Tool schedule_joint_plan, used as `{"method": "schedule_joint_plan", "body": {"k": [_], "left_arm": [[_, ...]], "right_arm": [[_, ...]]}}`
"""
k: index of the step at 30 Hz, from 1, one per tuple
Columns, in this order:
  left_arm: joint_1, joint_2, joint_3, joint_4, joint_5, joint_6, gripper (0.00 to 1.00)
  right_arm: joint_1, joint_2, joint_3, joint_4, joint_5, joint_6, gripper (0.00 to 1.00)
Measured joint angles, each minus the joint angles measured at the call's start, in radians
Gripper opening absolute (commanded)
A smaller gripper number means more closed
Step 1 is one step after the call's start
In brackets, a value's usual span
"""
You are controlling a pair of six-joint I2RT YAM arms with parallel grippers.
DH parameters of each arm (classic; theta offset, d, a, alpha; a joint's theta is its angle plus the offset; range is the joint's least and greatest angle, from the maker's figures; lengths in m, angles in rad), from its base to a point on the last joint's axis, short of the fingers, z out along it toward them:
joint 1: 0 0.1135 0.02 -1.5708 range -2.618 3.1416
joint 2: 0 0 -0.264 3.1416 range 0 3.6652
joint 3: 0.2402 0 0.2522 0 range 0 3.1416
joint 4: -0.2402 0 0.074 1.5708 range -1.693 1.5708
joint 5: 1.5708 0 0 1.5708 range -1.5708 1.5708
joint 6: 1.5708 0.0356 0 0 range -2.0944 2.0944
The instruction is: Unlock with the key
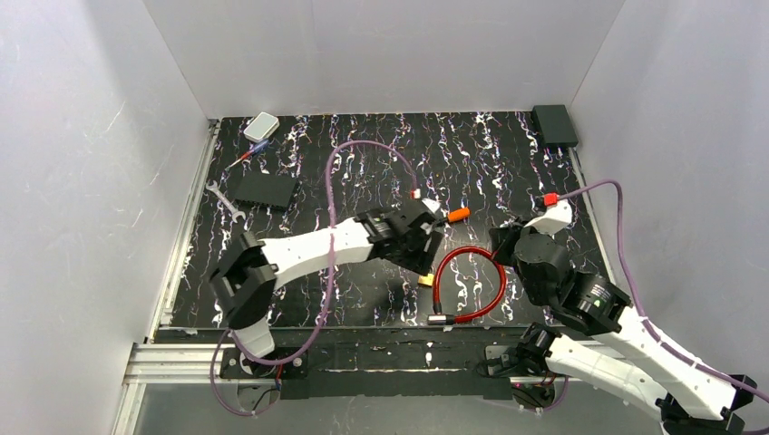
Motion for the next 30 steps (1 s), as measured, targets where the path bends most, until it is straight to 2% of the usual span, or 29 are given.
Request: {"method": "schedule_joint_plan", "body": {"k": [5, 10, 21, 30], "left_arm": [[-0.06, 0.182, 0.14, -0.044, -0.063, 0.014, 0.63], [-0.097, 0.278, 0.174, -0.09, -0.09, 0.02, 0.62], [-0.096, 0.328, 0.191, -0.133, -0.134, 0.011, 0.6], [-0.097, 0.347, 0.202, -0.126, -0.113, 0.001, 0.69]], "right_arm": [[0.0, -0.026, 0.008, -0.026, 0.024, 0.001, 0.01], [0.0, -0.046, 0.008, -0.041, 0.031, 0.0, 0.01], [0.0, -0.066, 0.008, -0.051, 0.031, 0.0, 0.01], [0.0, -0.067, 0.008, -0.051, 0.03, 0.0, 0.01]]}}
